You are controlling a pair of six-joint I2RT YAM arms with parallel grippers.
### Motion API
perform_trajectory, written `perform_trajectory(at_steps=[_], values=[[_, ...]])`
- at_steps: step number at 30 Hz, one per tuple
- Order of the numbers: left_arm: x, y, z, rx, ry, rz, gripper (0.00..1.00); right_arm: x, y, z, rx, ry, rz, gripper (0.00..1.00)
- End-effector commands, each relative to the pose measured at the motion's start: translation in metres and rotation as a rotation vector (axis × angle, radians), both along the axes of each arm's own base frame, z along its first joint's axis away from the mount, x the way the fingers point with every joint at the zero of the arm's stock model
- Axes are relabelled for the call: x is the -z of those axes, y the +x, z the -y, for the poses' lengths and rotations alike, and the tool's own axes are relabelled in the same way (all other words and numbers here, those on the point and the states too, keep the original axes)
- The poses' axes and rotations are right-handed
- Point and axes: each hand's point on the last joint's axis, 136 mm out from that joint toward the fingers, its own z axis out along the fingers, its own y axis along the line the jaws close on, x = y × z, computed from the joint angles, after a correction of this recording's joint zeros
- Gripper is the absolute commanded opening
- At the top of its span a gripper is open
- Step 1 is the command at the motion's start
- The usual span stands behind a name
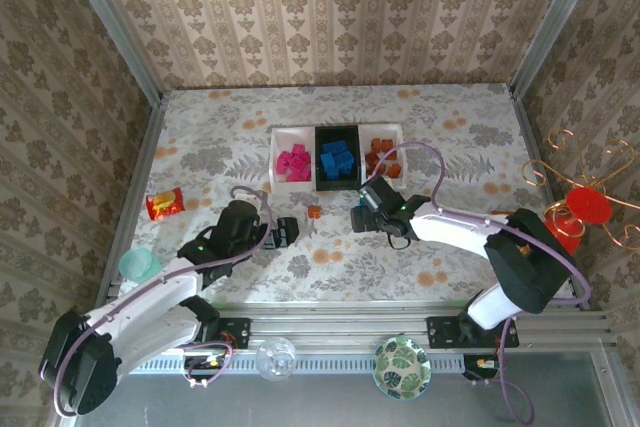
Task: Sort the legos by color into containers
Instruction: Pick up the lego from the center of the table.
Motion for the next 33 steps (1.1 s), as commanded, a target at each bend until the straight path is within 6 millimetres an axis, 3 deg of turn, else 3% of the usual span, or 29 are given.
perform_trajectory(at_steps=[1, 10, 16, 21, 26, 30, 33], values=[[0.002, 0.001, 0.004, -0.003, -0.038, -0.017, 1.00, 0.004, 0.011, -0.003, 0.037, 0.023, 0.014, 0.86], [0.000, 0.001, 0.002, -0.005, -0.031, -0.014, 1.00, 0.023, 0.019, -0.002, 0.029, 0.014, -0.021, 0.66], [-0.001, 0.001, 0.003, -0.004, -0.035, -0.014, 1.00, 0.021, 0.018, 0.002, 0.028, 0.004, -0.007, 0.47], [-0.002, 0.001, 0.004, -0.003, -0.037, -0.014, 1.00, 0.013, 0.012, 0.005, 0.009, 0.008, 0.003, 0.37], [-0.003, 0.001, 0.003, -0.004, -0.035, -0.011, 1.00, -0.019, -0.007, 0.005, -0.043, 0.052, 0.039, 0.35], [-0.004, 0.001, 0.003, -0.004, -0.037, -0.008, 1.00, -0.068, -0.019, -0.004, -0.117, 0.114, 0.117, 0.35], [-0.003, 0.002, 0.003, -0.005, -0.035, -0.009, 1.00, -0.101, -0.017, -0.012, -0.148, 0.161, 0.167, 0.35]])
